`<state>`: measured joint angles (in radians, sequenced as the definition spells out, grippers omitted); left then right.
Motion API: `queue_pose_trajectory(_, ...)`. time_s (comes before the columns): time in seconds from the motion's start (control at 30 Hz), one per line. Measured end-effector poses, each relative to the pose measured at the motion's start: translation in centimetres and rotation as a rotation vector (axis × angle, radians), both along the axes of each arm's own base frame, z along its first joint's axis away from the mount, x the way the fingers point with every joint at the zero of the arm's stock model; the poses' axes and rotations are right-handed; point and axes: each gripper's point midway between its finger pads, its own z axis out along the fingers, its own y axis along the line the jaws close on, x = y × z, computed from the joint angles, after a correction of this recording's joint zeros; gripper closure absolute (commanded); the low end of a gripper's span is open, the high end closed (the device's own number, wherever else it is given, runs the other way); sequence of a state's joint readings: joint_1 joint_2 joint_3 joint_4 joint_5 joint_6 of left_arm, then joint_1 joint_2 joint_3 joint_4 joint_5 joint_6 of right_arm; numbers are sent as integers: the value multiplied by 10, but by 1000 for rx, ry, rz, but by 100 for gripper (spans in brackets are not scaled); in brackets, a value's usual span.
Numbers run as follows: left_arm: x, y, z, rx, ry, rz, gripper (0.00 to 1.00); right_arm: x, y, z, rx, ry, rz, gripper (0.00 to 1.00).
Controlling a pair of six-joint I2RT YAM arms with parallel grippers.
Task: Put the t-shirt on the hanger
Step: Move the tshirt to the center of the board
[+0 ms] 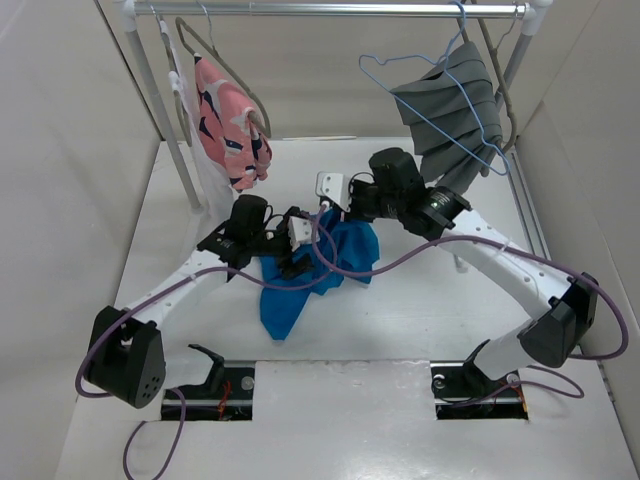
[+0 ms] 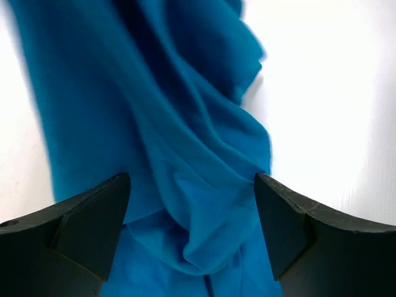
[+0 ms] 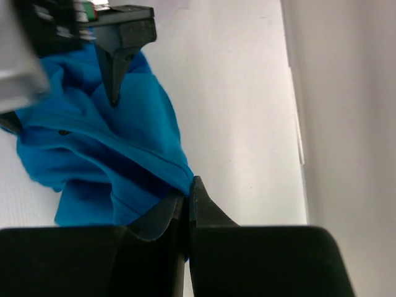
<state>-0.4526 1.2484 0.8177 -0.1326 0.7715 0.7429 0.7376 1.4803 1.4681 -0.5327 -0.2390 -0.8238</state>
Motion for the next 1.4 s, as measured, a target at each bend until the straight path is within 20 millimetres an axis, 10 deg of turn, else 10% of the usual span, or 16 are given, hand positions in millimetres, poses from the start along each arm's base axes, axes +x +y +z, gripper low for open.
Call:
queue_pose_trajectory(0.63,46,-30,101,-267,-132,103,14,0,26,11,76,-18,124,100)
queue_pose_trajectory(0.7,52,-33,98,-269,-132,103,23,-2,28,12,81,-20,143,94)
queue_pose_trajectory(0.73,53,-34,96,-269,-129,100,48,-3,30,11,83,-18,151,85)
queue_pose_trajectory(0.87,52,-39,90,-273,-101,87,100,-4,31,9,82,-14,160,19)
queue_pose_trajectory(1.4,60,-36,86,-335,51,260,100,-22,-42,-75,60,128,53,12)
